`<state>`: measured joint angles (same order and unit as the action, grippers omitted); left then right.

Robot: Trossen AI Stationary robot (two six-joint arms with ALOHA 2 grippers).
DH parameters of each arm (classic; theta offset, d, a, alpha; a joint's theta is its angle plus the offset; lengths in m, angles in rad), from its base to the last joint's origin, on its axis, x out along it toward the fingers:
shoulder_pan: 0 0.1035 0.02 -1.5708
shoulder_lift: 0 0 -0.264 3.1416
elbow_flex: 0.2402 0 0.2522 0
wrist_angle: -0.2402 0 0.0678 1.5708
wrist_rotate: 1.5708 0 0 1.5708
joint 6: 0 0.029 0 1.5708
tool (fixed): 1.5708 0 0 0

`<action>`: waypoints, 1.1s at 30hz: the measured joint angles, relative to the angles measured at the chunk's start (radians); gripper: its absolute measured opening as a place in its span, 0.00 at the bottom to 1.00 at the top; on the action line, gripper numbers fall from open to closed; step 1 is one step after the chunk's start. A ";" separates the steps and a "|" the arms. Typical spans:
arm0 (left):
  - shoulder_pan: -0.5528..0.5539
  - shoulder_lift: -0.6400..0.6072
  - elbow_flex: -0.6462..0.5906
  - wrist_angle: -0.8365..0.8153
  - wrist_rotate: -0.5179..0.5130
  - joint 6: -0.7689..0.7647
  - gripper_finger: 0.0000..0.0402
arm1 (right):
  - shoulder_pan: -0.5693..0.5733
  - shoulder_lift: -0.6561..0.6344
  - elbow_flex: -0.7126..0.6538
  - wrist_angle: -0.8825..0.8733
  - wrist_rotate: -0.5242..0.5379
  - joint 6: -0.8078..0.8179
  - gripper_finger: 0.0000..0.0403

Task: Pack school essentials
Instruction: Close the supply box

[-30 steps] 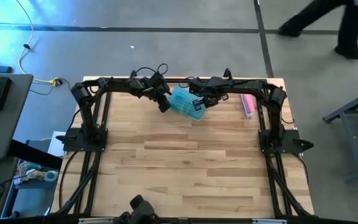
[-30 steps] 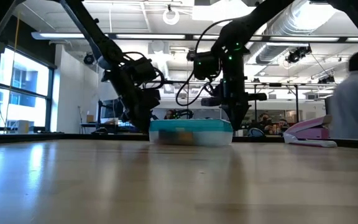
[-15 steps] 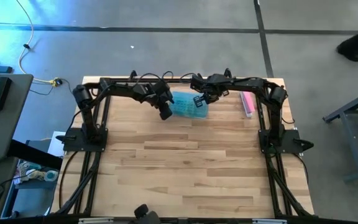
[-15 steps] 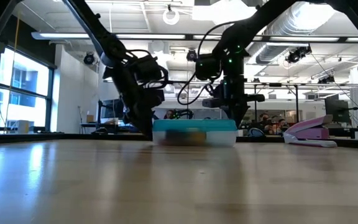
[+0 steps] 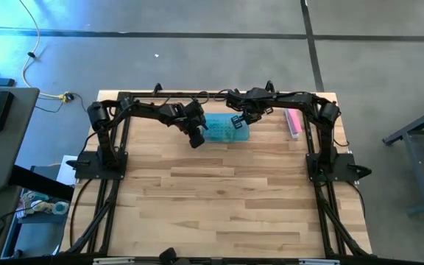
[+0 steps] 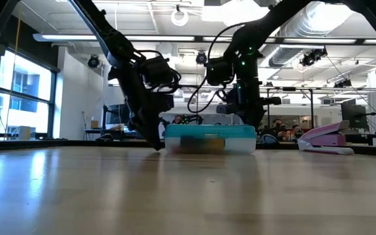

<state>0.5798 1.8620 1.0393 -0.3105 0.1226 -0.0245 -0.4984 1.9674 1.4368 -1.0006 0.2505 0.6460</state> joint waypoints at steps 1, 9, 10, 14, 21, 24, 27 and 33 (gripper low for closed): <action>0.004 -0.005 0.000 -0.014 0.000 0.001 0.00 | 0.000 -0.002 0.000 -0.006 0.001 0.000 0.00; 0.029 -0.075 0.000 -0.053 -0.010 0.010 0.00 | -0.001 -0.087 0.000 -0.043 0.049 0.004 0.00; 0.034 -0.091 0.000 -0.073 -0.015 0.010 0.00 | -0.001 -0.106 0.000 -0.048 0.050 0.005 0.00; 0.038 -0.175 0.000 -0.109 -0.057 0.032 0.00 | 0.014 -0.181 0.000 -0.057 0.019 0.007 0.00; 0.000 -0.307 0.000 0.045 0.036 0.088 0.00 | 0.081 -0.244 0.002 0.019 -0.129 0.071 0.00; -0.020 -0.305 0.000 0.139 0.133 0.052 0.00 | 0.114 -0.231 0.002 0.070 -0.169 0.100 0.00; -0.049 -0.282 0.001 0.158 0.145 0.006 0.00 | 0.145 -0.216 0.002 0.091 -0.178 0.137 0.00; -0.088 -0.219 0.000 0.169 0.115 0.002 0.00 | 0.165 -0.186 0.002 0.092 -0.175 0.187 0.00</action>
<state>0.4921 1.6429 1.0397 -0.1412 0.2373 -0.0227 -0.3332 1.7818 1.4384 -0.9084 0.0758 0.8333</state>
